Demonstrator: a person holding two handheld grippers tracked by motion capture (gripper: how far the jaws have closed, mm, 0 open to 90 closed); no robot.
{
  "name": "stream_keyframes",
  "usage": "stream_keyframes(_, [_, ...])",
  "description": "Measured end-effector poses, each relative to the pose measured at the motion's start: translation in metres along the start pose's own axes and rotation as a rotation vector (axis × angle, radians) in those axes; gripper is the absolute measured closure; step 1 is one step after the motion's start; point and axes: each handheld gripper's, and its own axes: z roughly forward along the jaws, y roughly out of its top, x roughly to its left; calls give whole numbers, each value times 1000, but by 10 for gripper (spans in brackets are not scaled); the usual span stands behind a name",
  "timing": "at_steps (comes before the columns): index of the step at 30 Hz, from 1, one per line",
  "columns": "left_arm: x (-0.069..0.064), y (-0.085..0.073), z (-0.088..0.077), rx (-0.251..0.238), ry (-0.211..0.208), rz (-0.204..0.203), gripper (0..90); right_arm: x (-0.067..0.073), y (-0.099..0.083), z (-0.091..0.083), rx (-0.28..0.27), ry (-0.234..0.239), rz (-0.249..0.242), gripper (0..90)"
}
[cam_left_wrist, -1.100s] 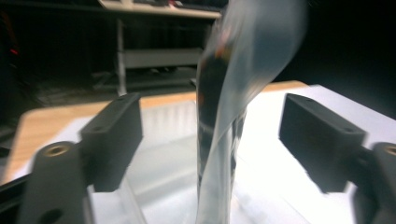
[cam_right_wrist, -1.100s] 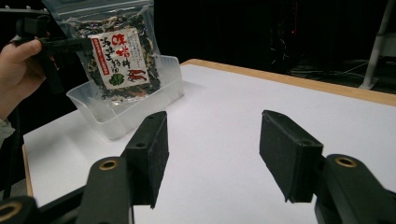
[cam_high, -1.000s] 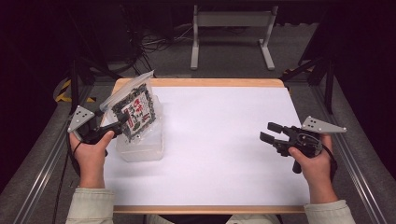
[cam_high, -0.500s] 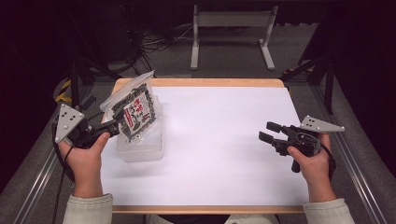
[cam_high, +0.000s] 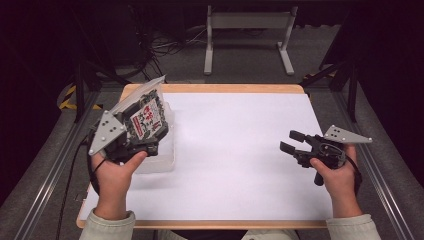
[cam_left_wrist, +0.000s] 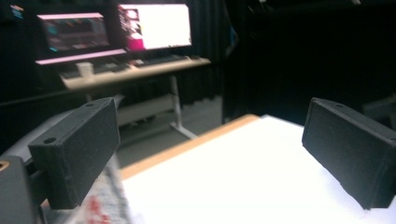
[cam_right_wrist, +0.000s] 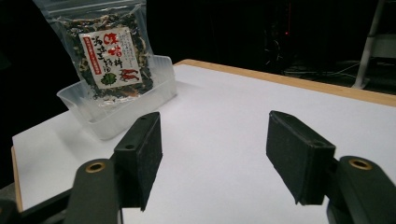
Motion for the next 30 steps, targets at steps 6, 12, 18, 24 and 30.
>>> stream_keyframes(6, [-21,-21,36,79,-143,-59,50,-7,-6,-1,13,-39,-13,331])
stream_keyframes(12, [-41,-51,69,162,-230,-69,59,-11,-12,-1,11,-40,-19,322])
stream_keyframes(18, [-52,-83,93,226,-307,-76,60,-16,-20,1,19,-40,-29,320])
stream_keyframes(24, [-60,-105,106,268,-350,-76,57,-18,-29,6,34,-35,-40,316])
stream_keyframes(30, [-66,-124,114,311,-382,-87,29,-19,-36,10,47,-38,-46,314])
